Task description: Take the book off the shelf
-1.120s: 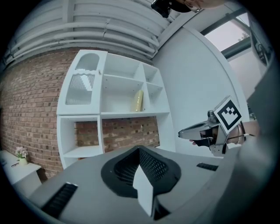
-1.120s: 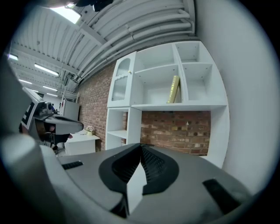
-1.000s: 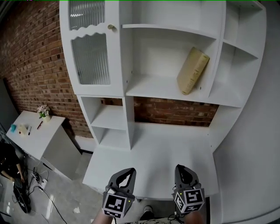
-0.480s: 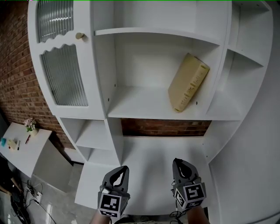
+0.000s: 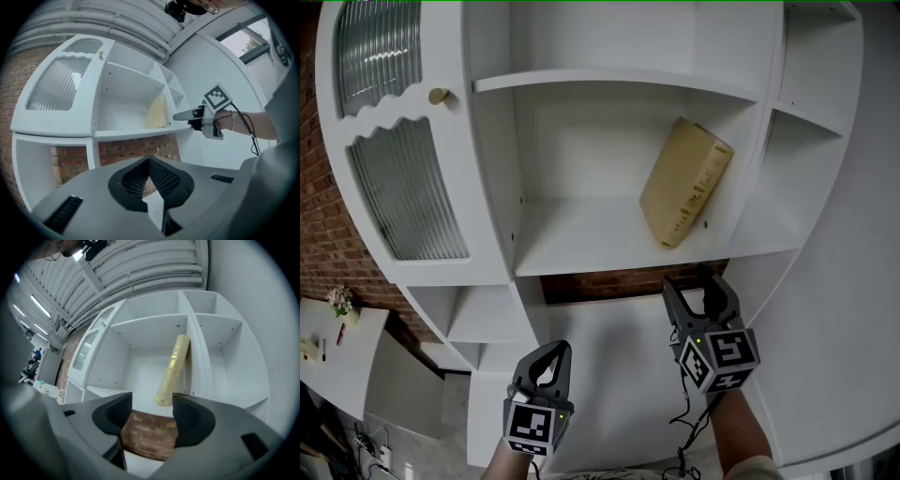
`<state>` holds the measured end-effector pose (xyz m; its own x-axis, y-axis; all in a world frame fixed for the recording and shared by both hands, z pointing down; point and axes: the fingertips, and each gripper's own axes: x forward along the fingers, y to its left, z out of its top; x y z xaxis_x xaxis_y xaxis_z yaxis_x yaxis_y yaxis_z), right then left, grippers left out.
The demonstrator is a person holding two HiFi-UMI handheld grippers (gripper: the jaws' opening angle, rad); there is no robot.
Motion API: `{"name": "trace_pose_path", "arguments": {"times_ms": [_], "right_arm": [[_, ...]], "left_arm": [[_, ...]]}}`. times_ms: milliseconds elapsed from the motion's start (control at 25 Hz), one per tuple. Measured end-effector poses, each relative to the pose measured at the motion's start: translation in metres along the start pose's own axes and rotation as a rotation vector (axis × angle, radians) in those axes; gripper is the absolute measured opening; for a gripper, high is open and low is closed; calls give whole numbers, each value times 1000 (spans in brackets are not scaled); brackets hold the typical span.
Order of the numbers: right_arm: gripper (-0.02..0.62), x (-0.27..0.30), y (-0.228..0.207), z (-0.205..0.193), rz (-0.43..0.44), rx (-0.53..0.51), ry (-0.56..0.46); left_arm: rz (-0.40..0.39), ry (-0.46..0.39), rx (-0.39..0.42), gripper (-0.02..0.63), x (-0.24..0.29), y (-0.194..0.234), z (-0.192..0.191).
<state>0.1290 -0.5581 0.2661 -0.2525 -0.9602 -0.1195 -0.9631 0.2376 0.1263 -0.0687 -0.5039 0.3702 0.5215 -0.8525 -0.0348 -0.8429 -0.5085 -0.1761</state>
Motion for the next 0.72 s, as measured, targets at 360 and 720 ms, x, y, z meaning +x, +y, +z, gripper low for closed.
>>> {"name": "trace_pose_path", "arguments": {"times_ms": [360,720], "right_arm": [[380,86,-41,32,-125,89,113],[379,148,-74,37,-195,114,152]], "left_arm": [[-28,-25,18,8,18,16,5],[59,0,17,8,24,54,-12]]}}
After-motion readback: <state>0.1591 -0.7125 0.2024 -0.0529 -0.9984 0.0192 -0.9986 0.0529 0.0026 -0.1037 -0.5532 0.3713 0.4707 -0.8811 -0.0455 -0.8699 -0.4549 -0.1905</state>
